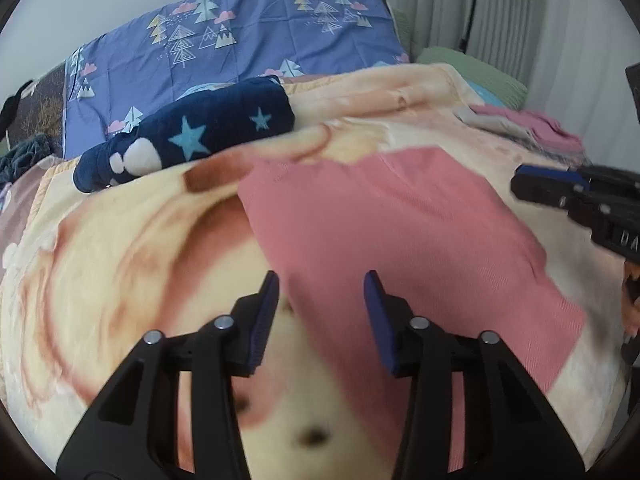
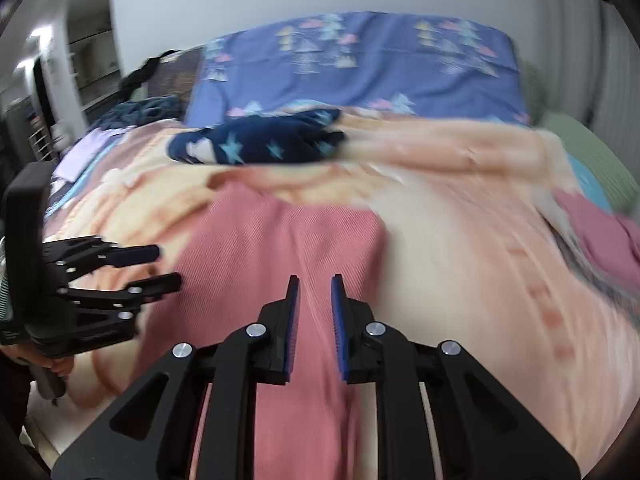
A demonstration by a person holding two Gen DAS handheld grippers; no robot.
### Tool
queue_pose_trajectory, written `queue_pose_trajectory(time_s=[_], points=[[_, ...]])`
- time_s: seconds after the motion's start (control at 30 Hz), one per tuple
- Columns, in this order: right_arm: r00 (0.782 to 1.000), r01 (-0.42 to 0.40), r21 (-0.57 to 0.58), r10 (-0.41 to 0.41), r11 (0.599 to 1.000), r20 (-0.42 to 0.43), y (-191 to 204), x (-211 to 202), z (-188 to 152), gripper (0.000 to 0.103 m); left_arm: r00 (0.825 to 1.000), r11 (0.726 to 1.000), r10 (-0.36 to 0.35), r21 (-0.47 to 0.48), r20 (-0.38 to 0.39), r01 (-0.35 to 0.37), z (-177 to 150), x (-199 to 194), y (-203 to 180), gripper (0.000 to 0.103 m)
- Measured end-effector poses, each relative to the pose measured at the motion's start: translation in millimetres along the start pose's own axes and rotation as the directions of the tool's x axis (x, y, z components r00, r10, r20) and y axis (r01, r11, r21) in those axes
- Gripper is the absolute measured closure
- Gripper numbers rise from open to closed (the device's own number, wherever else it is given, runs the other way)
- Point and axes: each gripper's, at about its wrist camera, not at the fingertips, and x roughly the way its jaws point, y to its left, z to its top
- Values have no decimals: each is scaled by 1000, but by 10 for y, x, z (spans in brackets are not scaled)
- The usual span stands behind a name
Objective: Fold small clothes
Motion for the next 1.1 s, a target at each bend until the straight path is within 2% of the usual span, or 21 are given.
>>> queue_pose_trajectory(time_s=[0.07,0.13,0.17,0.2,0.33,0.37,0.4,0.43,0.57,0.6,0.7,0.77,0.93,1.1], points=[[999,15,34,-14,999,-42,-108,276,117,87,1000,999,1,-54,5,-1,147,152,100,73],[985,98,54,-89,994,-146,-227,671,104,87,1000,998,9,-70,-16,-11,186,368,156,73],[981,103,76,-89,992,-175,-306,819,55,88,999,998,21,-58,-43,-23,156,497,162,70],[985,77,107,-59,991,-165,-375,867,-24,88,998,999,26,-42,-60,-28,97,628,161,70],[996,-1,135,14,991,-94,-457,576,-42,84,1000,999,6,-39,-9,-6,50,484,165,68],[996,-1,142,13,990,-85,-482,484,-49,82,1000,999,-7,-52,-12,7,47,432,196,59],[997,8,159,4,987,-76,-519,375,-60,72,1000,997,-19,-68,-16,18,35,389,231,54],[998,6,176,5,984,-60,-565,263,-89,63,999,996,-35,-86,-15,34,10,327,266,53],[996,-31,211,47,977,-73,-629,97,-232,55,994,987,-109,-120,-18,106,-169,137,339,47],[993,-49,219,71,974,-90,-633,141,-227,50,991,984,-130,-127,-29,126,-216,126,327,45],[975,-136,256,175,957,-138,-618,229,-343,47,973,965,-222,-153,-56,212,-321,108,304,40],[960,-163,286,219,944,-174,-623,359,-382,42,971,963,-233,-155,-62,221,-330,157,256,37],[935,-225,391,310,893,-170,-773,560,-376,40,954,944,-285,-202,-92,263,-256,384,224,33],[925,-269,389,349,881,-151,-783,670,-301,39,937,916,-338,-260,-91,306,-217,587,271,26]])
